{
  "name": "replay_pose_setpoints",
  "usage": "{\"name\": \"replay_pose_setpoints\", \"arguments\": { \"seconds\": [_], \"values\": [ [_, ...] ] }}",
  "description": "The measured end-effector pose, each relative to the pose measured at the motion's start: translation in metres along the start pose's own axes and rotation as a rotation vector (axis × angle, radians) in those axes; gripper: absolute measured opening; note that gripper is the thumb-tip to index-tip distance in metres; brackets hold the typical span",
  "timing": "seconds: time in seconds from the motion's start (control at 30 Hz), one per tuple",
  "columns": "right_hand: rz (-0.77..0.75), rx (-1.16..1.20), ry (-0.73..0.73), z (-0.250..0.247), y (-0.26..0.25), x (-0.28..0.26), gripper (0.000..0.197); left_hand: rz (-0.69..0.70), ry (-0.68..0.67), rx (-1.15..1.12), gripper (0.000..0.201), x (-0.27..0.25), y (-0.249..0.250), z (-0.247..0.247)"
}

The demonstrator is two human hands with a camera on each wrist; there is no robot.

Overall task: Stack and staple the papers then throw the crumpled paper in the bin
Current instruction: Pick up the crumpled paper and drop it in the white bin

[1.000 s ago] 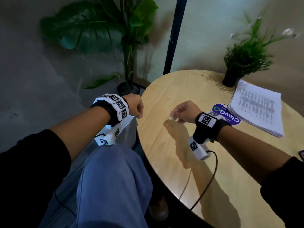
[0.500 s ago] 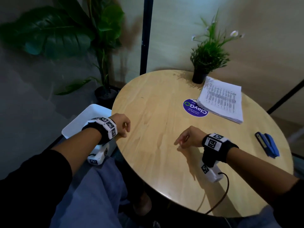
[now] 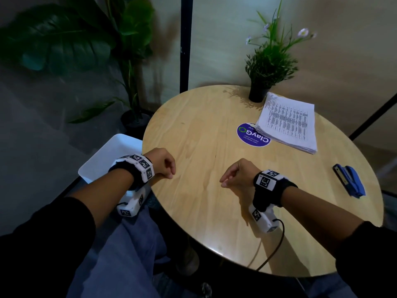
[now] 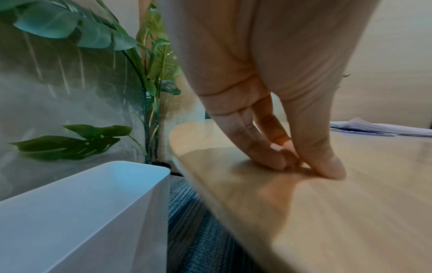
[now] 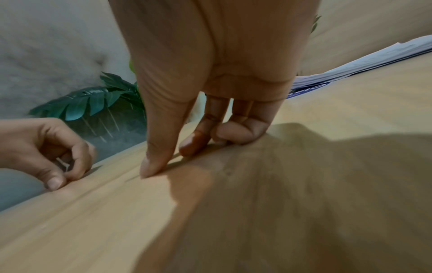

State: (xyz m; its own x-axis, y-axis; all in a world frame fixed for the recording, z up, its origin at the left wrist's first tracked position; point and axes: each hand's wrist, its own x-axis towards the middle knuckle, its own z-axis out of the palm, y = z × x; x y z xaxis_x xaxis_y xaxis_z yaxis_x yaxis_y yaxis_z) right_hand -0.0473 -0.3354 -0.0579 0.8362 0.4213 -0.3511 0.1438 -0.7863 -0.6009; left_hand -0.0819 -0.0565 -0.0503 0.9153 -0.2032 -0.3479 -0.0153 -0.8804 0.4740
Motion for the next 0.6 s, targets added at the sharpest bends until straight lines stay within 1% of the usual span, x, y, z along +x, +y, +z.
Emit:
{"name": "replay_pose_setpoints", "arguments": {
  "seconds": [0.13, 0.2, 0.37, 0.5, 0.6],
  "values": [
    [-0.042, -0.008, -0.044, 0.005, -0.010, 0.003, 0.019, 0.043, -0.009, -0.023, 0.009, 0.008, 0.016, 0.010],
    [-0.056, -0.017, -0.053, 0.007, -0.011, 0.004, 0.016, 0.043, -0.007, -0.013, 0.011, 0.011, 0.019, 0.012],
    [-0.097, -0.055, -0.065, 0.009, -0.013, 0.002, 0.012, 0.002, -0.024, -0.022, 0.013, 0.012, 0.018, 0.013],
    [-0.124, -0.168, -0.085, 0.014, -0.018, 0.001, 0.007, -0.037, -0.029, -0.008, 0.015, 0.013, 0.023, 0.013],
    [-0.155, -0.267, -0.089, 0.018, -0.019, -0.001, 0.011, -0.064, -0.026, 0.020, 0.015, 0.012, 0.028, 0.014]
  ]
}}
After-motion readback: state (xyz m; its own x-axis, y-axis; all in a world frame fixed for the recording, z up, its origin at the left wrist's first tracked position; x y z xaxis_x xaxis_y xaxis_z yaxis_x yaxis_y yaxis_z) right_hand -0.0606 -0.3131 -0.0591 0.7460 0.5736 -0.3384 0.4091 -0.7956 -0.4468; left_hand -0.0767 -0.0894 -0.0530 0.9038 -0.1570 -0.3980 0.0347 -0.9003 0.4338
